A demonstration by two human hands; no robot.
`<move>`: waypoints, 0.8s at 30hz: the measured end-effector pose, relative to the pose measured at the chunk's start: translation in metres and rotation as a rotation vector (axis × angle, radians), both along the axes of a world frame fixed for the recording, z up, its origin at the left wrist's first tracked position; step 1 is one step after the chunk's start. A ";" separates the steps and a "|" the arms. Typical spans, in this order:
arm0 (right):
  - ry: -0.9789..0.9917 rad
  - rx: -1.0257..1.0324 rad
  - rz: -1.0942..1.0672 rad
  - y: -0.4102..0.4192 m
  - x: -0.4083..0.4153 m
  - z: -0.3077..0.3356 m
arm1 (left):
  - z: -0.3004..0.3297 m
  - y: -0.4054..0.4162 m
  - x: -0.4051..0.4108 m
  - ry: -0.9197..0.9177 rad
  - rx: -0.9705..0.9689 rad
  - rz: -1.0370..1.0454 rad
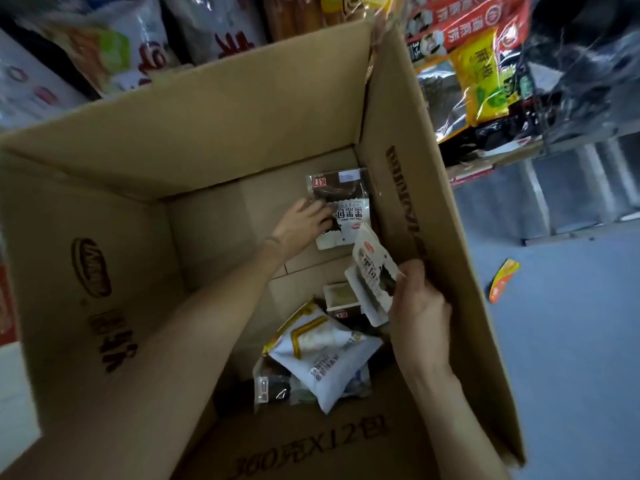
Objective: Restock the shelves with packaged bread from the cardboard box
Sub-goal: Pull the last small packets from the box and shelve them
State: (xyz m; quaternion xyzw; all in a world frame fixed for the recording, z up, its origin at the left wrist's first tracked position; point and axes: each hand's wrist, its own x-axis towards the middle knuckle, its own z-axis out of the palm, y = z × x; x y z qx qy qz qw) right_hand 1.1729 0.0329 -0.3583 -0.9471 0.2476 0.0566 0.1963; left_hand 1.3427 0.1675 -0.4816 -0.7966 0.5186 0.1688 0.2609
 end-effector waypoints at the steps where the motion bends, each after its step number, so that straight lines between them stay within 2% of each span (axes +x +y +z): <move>1: -0.008 0.003 -0.009 -0.001 0.000 0.002 | 0.001 -0.004 0.003 -0.008 -0.002 -0.027; 4: -0.015 0.035 -0.032 -0.001 0.001 0.003 | -0.001 -0.003 0.010 -0.028 -0.050 -0.118; 6: -0.044 0.051 -0.028 -0.001 0.001 0.002 | -0.001 0.003 0.012 -0.038 -0.159 -0.070; 8: -0.082 0.068 -0.028 0.001 0.002 0.008 | 0.009 0.012 0.008 0.038 -0.429 0.115; 10: -0.122 0.080 -0.017 0.003 0.002 0.019 | 0.036 0.021 0.007 0.156 -0.699 0.396; 13: -0.176 0.120 0.006 0.004 0.008 0.040 | 0.091 0.027 0.005 0.317 -0.808 0.790; 18: -0.218 0.237 -0.026 -0.003 0.029 0.090 | 0.173 0.048 -0.005 0.515 -1.088 1.249; 21: -0.203 0.415 -0.127 -0.016 0.044 0.131 | 0.233 0.054 -0.015 0.527 -1.263 1.345; 24: -0.243 0.522 -0.097 -0.033 0.060 0.176 | 0.287 0.052 -0.020 0.399 -1.340 1.294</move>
